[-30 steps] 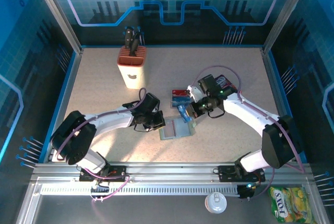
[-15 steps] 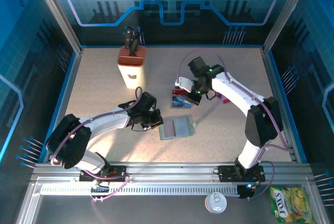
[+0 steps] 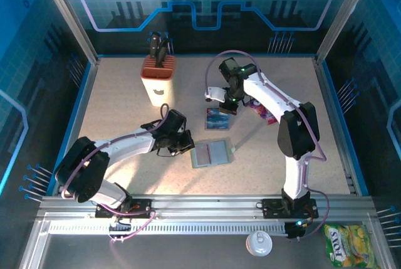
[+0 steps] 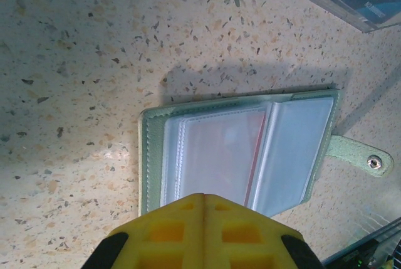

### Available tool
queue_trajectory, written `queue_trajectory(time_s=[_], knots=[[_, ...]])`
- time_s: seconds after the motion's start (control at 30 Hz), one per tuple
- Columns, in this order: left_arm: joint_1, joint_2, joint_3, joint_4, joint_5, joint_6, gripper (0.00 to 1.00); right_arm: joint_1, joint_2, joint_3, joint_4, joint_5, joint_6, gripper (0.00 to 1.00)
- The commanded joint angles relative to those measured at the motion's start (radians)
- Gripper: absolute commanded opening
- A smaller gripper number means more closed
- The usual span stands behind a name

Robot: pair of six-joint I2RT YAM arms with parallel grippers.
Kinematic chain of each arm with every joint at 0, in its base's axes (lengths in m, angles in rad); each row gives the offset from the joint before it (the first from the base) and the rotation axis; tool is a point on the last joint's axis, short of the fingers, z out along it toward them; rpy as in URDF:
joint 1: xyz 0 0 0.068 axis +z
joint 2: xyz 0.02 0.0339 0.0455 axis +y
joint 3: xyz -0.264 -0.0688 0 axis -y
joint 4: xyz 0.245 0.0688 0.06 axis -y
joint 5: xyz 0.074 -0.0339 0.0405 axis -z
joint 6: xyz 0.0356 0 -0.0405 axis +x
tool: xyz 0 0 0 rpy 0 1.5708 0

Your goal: Take the credit cards out of the card holder

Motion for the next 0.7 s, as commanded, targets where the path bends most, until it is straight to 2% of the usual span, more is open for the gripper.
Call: queue_trajectory(time_s=[0.0,0.23,0.5,0.6,0.67], knots=[[0.01,-0.041,-0.024,-0.043,-0.021,-0.003,0.04,-0.012,0.027,0.027,-0.048,-0.008,-0.036,0.0],[0.014,-0.03,-0.034,-0.025,-0.015,-0.005,0.04,-0.012,0.042,-0.024,0.004,0.029,-0.05,0.0],[0.016,-0.018,-0.03,-0.015,-0.013,-0.004,0.04,-0.012,0.066,-0.05,0.018,0.011,-0.054,0.01],[0.016,-0.013,-0.031,-0.009,-0.013,-0.007,0.04,-0.012,0.061,-0.043,0.023,0.015,-0.037,0.16],[0.016,-0.01,-0.031,-0.006,-0.009,-0.008,0.05,-0.012,0.043,-0.043,0.033,0.016,-0.02,0.21]])
